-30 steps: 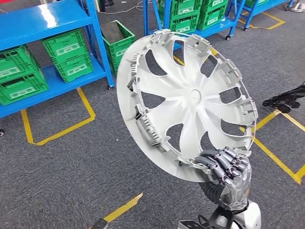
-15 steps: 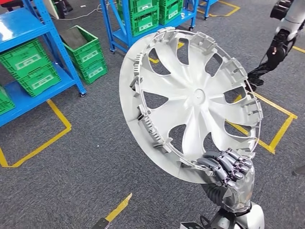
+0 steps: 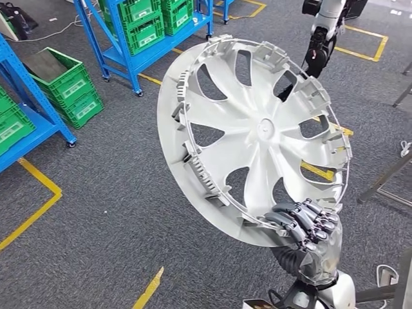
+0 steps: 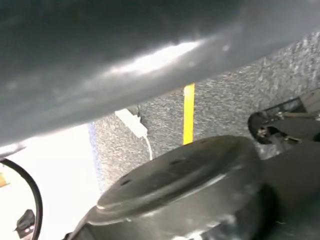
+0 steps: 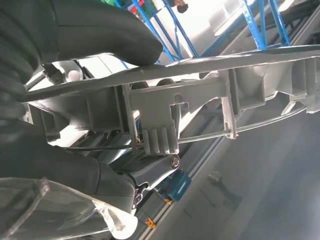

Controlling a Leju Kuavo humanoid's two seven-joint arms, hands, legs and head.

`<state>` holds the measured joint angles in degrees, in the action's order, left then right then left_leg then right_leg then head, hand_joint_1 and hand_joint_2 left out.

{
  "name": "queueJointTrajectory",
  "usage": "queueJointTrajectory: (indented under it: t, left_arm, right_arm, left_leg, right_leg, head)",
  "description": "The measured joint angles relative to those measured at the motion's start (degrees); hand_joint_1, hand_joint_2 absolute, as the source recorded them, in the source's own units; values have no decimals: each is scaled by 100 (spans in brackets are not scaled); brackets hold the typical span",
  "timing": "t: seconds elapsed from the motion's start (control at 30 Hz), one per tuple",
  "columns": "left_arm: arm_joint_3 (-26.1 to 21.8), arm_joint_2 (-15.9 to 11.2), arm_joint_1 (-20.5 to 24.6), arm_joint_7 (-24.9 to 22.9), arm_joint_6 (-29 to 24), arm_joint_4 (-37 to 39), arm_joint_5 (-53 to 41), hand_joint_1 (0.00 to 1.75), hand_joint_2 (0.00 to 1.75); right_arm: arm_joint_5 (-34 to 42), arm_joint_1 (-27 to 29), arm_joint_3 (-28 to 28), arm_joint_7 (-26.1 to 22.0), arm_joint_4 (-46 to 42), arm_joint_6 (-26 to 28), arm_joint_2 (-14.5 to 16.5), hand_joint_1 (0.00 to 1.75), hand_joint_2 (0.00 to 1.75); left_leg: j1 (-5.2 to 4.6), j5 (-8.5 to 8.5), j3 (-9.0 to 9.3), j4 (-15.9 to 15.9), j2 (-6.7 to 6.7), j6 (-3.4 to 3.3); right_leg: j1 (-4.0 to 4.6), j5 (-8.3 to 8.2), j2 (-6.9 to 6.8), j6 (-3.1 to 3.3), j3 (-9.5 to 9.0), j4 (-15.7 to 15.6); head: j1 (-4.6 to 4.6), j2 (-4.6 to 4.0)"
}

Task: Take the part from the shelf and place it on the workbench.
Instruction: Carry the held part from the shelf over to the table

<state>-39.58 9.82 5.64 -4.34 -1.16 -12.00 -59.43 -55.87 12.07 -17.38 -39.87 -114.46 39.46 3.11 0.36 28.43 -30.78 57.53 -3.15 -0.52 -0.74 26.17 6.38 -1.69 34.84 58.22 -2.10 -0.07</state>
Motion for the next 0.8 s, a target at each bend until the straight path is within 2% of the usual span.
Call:
queueJointTrajectory:
  t: [0.07, 0.1, 0.17, 0.2, 0.23, 0.27, 0.33, 0.37, 0.4, 0.43, 0.47, 0.5, 0.57, 0.63, 0.67, 0.7, 0.73, 0.77, 0.8]
  left_arm:
    - [-13, -10, -35, -70, 13, 0, 13, 0, 0]
    - [-25, -16, -52, -161, -3, 1, 22, 0, 0]
    - [-70, -25, -98, -496, -113, 2, 43, 0, 0]
    - [-96, -25, -120, -716, -188, 5, 51, 0, 0]
    - [-120, -21, -138, -929, -239, 9, 57, 0, 0]
    - [-139, -10, -148, -1130, -250, 13, 59, 0, 0]
    - [-170, 16, -153, -1458, -188, 20, 62, 0, 0]
    - [-185, 31, -153, -1583, -148, 21, 61, 0, 0]
    - [-198, 41, -154, -1669, -117, 22, 61, 0, 0]
    - [-208, 48, -156, -1722, -99, 22, 59, 0, 0]
    - [-214, 56, -155, -1754, -89, 22, 57, 0, 0]
    - [-217, 61, -152, -1768, -84, 22, 55, 0, 0]
    - [-228, 73, -150, -1777, -83, 23, 51, 0, 0]
    - [-244, 79, -161, -1781, -83, 25, 51, 0, 0]
    - [-250, 79, -170, -1786, -82, 26, 51, 0, 0]
    - [-254, 78, -180, -1793, -80, 26, 51, 0, 0]
    - [-255, 78, -188, -1800, -76, 26, 51, 0, 0]
    - [-256, 78, -192, -1807, -70, 26, 52, 0, 0]
    - [-257, 78, -194, -1812, -63, 26, 52, 0, 0]
  right_arm:
    - [7, -10, -4, 0, 3, 0, -15, 175, 175]
    - [16, -17, -9, 0, 5, 0, -24, 175, 175]
    - [57, -23, -22, 2, 8, 0, -49, 175, 175]
    - [89, -15, -26, 4, 11, 0, -71, 175, 175]
    - [120, -7, -29, 7, 14, 0, -98, 175, 175]
    - [151, 0, -32, 14, 16, 0, -128, 175, 175]
    - [196, -8, -38, 43, 20, -1, -180, 175, 175]
    - [208, -22, -45, 57, 22, -1, -198, 175, 175]
    - [213, -34, -55, 68, 24, -1, -212, 175, 175]
    - [215, -44, -64, 74, 26, -1, -224, 175, 175]
    - [217, -48, -73, 78, 26, 0, -235, 175, 175]
    - [218, -46, -78, 81, 26, 0, -245, 175, 175]
    - [221, -54, -87, 91, 29, 0, -257, 175, 175]
    - [225, -67, -105, 99, 34, 0, -263, 175, 175]
    - [226, -71, -115, 99, 35, -1, -266, 175, 175]
    - [227, -72, -123, 98, 37, 0, -269, 175, 175]
    - [229, -72, -128, 96, 38, 0, -273, 175, 175]
    - [234, -73, -133, 95, 38, 0, -278, 175, 175]
    - [239, -77, -137, 94, 39, 0, -282, 175, 175]
  left_leg:
    - [19, -38, 0, -46, 139, -63]
    - [17, -46, -3, -55, 215, -82]
    - [5, -46, -11, -54, 379, -95]
    - [2, -44, -12, -53, 463, -95]
    - [1, -40, -12, -52, 544, -93]
    - [1, -35, -7, -52, 613, -88]
    - [-18, -13, 11, -45, 725, -55]
    - [-35, -2, 20, -38, 770, -30]
    - [-53, 7, 28, -30, 815, -3]
    - [-67, 12, 34, -24, 863, 22]
    - [-66, 16, 40, -19, 917, 45]
    - [-56, 44, 41, -2, 916, 76]
    - [-31, 259, -56, 255, 704, 132]
    - [-18, 661, -357, 967, 430, 156]
    - [-17, 825, -529, 1362, 381, 157]
    - [-17, 889, -652, 1629, 364, 153]
    - [-17, 828, -682, 1679, 355, 142]
    - [-17, 658, -610, 1497, 335, 125]
    - [-17, 417, -454, 1127, 276, 101]
  right_leg:
    - [15, 199, -272, -41, 171, 304]
    - [15, 382, -447, -54, 323, 635]
    - [5, 705, -581, -90, 647, 1377]
    - [1, 754, -601, -105, 729, 1585]
    - [-2, 692, -622, -114, 696, 1564]
    - [-3, 545, -659, -115, 544, 1314]
    - [20, 249, -904, -94, 57, 480]
    - [37, 179, -1008, -63, -126, 167]
    - [53, 163, -1079, -29, -225, -6]
    - [70, 181, -1072, 5, -239, -39]
    - [66, 164, -991, 38, -225, -39]
    - [58, 150, -931, 69, -213, -43]
    - [36, 115, -805, 140, -193, -58]
    - [29, 91, -673, 189, -173, -60]
    - [33, 85, -599, 201, -166, -59]
    - [39, 81, -518, 206, -164, -58]
    - [43, 78, -434, 209, -164, -56]
    - [46, 75, -349, 208, -169, -52]
    - [47, 73, -266, 204, -175, -48]
  head:
    - [-31, 0]
    - [-45, 0]
    - [-56, 0]
    - [-55, 0]
    - [-56, 0]
    - [-55, 0]
    - [-59, 0]
    - [-54, 0]
    - [-50, 0]
    - [-47, 0]
    - [-43, 0]
    - [-44, 0]
    - [-34, 0]
    - [-21, 0]
    - [-20, 0]
    - [-20, 0]
    - [-19, 0]
    - [-20, 0]
    - [-19, 0]
